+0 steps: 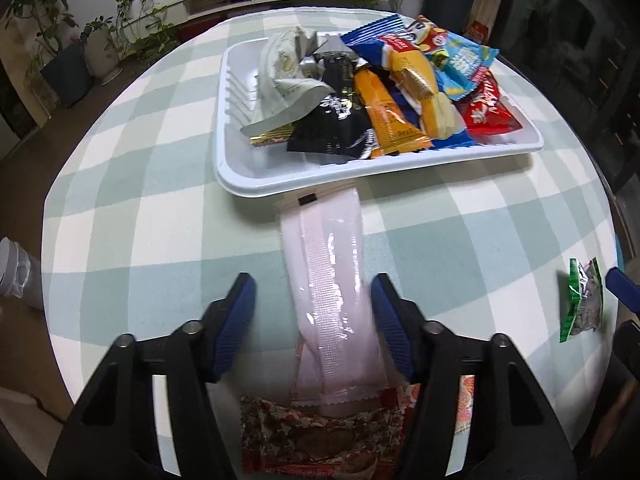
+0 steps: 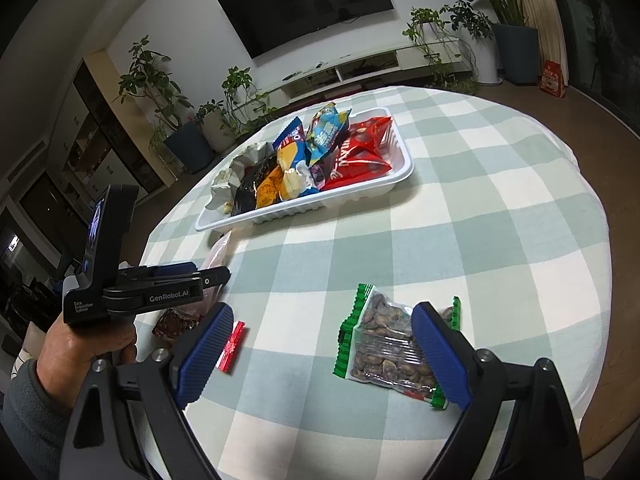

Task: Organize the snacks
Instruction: 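Grasp the pink long packet with the left gripper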

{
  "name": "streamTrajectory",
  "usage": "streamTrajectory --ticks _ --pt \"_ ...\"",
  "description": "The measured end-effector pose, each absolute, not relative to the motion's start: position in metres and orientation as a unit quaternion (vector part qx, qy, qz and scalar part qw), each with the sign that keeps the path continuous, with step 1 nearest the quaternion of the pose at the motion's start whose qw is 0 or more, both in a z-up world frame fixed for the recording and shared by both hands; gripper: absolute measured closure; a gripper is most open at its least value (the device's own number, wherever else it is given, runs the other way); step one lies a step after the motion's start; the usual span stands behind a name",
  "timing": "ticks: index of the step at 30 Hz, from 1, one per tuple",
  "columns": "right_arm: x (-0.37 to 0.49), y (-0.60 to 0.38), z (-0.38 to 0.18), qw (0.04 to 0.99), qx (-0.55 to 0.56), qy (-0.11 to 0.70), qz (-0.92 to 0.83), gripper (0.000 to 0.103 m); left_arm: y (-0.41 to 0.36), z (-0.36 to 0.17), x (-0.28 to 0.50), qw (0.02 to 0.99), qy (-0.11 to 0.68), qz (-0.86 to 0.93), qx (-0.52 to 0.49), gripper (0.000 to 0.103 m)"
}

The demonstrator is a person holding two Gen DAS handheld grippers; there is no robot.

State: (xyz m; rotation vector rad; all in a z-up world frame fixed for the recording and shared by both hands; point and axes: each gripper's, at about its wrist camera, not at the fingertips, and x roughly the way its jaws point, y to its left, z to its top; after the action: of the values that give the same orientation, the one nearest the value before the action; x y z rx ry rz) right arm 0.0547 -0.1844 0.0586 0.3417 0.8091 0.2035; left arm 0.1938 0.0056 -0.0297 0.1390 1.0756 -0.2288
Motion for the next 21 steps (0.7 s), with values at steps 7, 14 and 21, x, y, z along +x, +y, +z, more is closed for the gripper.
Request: streamTrajectory --ticks 7,14,21 --pt "0.054 -0.182 0.059 0.901 0.158 0.391 0.102 0.022 -0.009 -0.028 0.186 0.851 0.501 -0.123 0.100 0.075" --pt "0.056 -0.184 0.064 0.899 0.148 0.396 0.118 0.023 -0.002 -0.024 0.177 0.851 0.498 -0.144 0.079 0.079" --pt "0.069 -0.184 0.081 0.882 0.052 0.436 0.169 0.023 0.013 -0.011 0.167 0.861 0.480 -0.165 0.032 0.079"
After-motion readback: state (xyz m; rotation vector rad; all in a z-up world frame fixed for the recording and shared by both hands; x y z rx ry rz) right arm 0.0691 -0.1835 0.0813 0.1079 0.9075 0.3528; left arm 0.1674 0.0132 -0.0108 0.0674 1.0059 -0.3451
